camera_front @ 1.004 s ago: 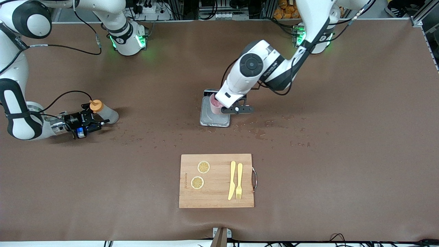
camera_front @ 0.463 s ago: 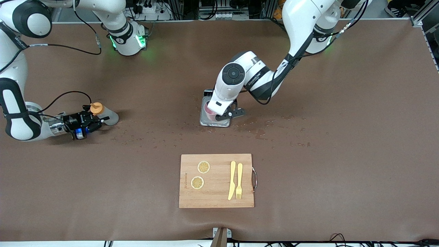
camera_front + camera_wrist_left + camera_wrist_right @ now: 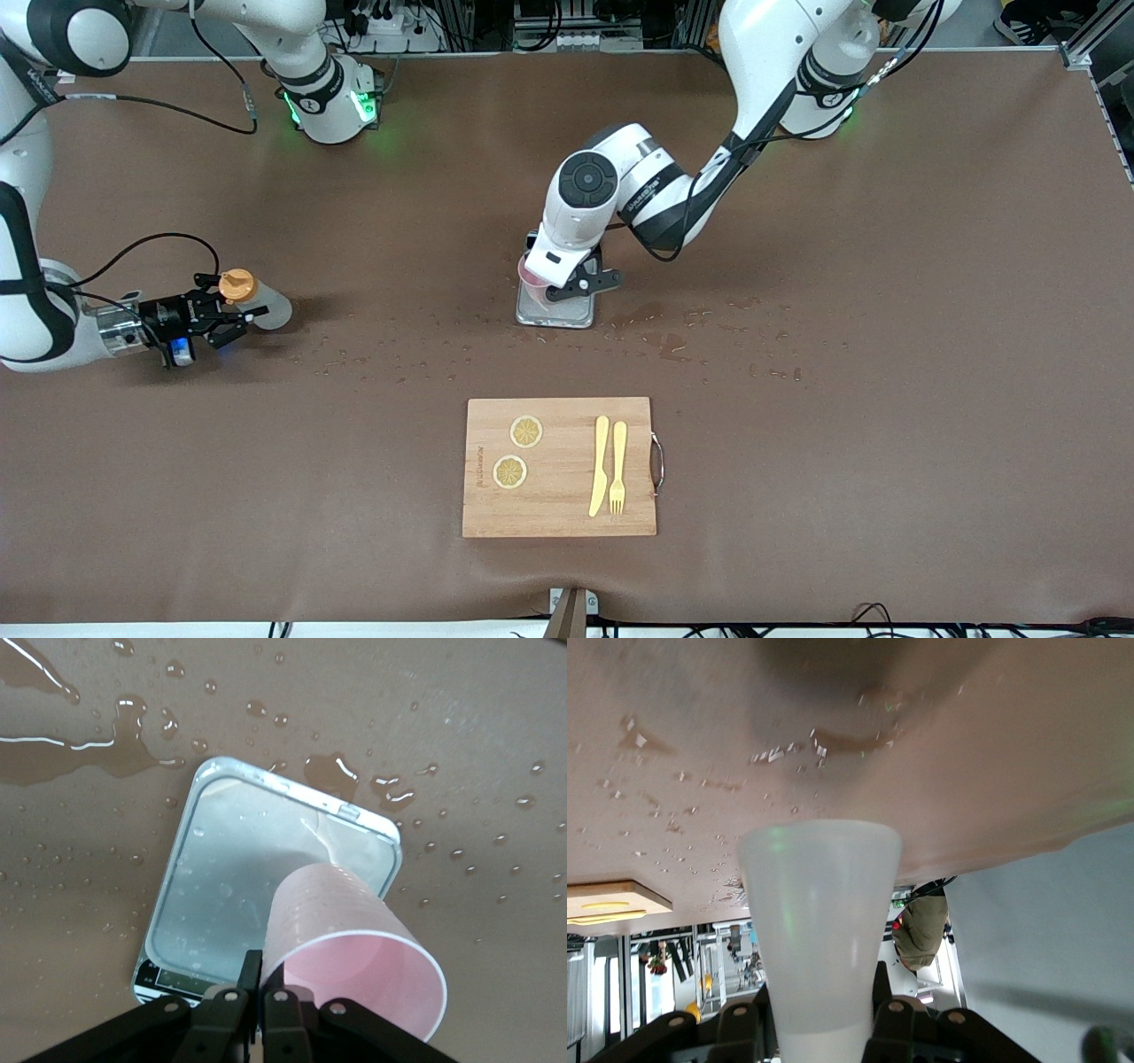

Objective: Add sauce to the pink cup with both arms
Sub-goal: 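Lower the cup onto the scale and open the left gripper, then lift the bottle with the right gripper while the left gripper withdraws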

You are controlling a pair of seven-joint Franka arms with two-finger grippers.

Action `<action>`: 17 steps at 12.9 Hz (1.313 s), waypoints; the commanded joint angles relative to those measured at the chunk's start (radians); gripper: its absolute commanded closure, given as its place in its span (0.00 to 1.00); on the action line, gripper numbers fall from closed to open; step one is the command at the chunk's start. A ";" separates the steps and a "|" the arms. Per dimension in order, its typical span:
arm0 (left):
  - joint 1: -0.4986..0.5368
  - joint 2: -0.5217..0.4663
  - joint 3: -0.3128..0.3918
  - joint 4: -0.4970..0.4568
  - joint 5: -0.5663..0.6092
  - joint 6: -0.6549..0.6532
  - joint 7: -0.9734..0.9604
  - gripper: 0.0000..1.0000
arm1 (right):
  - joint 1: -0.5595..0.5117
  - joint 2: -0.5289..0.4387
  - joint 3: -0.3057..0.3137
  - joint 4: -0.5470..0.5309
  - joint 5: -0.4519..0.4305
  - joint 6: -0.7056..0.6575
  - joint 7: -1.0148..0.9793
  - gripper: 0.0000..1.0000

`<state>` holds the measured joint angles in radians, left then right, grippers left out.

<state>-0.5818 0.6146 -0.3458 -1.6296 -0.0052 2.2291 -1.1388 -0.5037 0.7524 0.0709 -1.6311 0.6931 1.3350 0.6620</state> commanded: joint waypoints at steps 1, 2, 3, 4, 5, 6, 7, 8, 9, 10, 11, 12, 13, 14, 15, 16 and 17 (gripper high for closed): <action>-0.009 0.019 0.007 0.019 0.025 -0.016 -0.026 1.00 | 0.053 -0.100 -0.010 -0.023 0.022 0.006 0.086 0.70; -0.009 0.016 0.007 0.020 0.021 -0.016 -0.032 1.00 | 0.068 -0.125 -0.010 -0.023 0.020 0.015 0.118 0.70; -0.001 0.013 0.005 0.024 0.018 -0.016 -0.074 0.48 | 0.088 -0.151 -0.011 -0.023 0.019 0.027 0.154 0.70; -0.004 0.011 0.005 0.022 0.033 -0.016 -0.096 0.00 | 0.112 -0.175 -0.011 -0.024 0.014 0.038 0.191 0.70; -0.009 0.007 0.007 0.022 0.031 -0.016 -0.104 0.00 | 0.126 -0.191 -0.011 -0.023 0.010 0.041 0.215 0.70; -0.004 -0.004 0.005 0.022 0.033 -0.019 -0.102 0.00 | 0.137 -0.203 -0.011 -0.021 0.008 0.043 0.238 0.70; -0.001 -0.021 0.007 0.022 0.033 -0.032 -0.098 0.00 | 0.149 -0.215 -0.011 -0.021 0.006 0.052 0.254 0.70; 0.005 -0.047 0.007 0.024 0.036 -0.058 -0.090 0.00 | 0.162 -0.228 -0.011 -0.021 0.005 0.058 0.277 0.70; 0.010 -0.079 0.007 0.022 0.036 -0.063 -0.073 0.00 | 0.180 -0.241 -0.013 -0.021 0.005 0.061 0.312 0.70; 0.016 -0.114 0.011 0.024 0.034 -0.080 -0.044 0.00 | 0.203 -0.264 -0.013 -0.023 0.003 0.078 0.345 0.70; 0.035 -0.148 0.011 0.024 0.034 -0.092 -0.015 0.00 | 0.226 -0.280 -0.013 -0.023 0.002 0.085 0.382 0.70; 0.066 -0.189 0.010 0.022 0.034 -0.095 0.014 0.00 | 0.249 -0.291 -0.014 -0.023 0.003 0.089 0.416 0.70; 0.100 -0.223 0.010 0.022 0.034 -0.120 0.052 0.00 | 0.261 -0.303 -0.014 -0.023 0.002 0.101 0.441 0.70; 0.141 -0.261 0.010 0.024 0.033 -0.150 0.113 0.00 | 0.283 -0.314 -0.014 -0.023 0.000 0.108 0.470 0.70; 0.192 -0.295 0.008 0.022 0.024 -0.169 0.182 0.00 | 0.303 -0.326 -0.014 -0.023 -0.009 0.115 0.497 0.70; 0.239 -0.323 0.005 0.024 0.021 -0.195 0.245 0.00 | 0.321 -0.341 -0.014 -0.023 -0.023 0.128 0.520 0.70; 0.288 -0.346 0.002 0.022 0.019 -0.221 0.310 0.00 | 0.341 -0.350 -0.014 -0.023 -0.035 0.132 0.539 0.70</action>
<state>-0.3682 0.3270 -0.3323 -1.5799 0.0052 2.0482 -0.9222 -0.1996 0.4546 0.0693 -1.6313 0.6813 1.4559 1.1506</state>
